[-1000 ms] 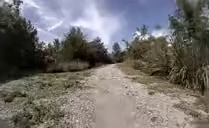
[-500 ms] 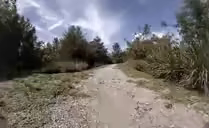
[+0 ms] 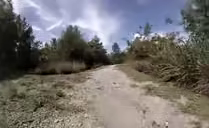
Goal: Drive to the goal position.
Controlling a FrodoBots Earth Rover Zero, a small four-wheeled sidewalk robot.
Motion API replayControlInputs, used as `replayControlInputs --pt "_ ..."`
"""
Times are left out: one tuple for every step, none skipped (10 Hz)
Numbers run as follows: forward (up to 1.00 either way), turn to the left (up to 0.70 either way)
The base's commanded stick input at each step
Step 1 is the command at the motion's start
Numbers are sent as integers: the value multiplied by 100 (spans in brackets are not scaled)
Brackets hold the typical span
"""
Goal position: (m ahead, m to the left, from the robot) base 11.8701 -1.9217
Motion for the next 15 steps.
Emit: replayControlInputs --pt "84 0" --pt "84 0" --pt "84 0" --pt "84 0" --pt "84 0" --pt "84 0" --pt "84 0" --pt "84 0" --pt "84 0" --pt "84 0" --pt "84 0" --pt "84 0" --pt "84 0" --pt "84 0" --pt "84 0"
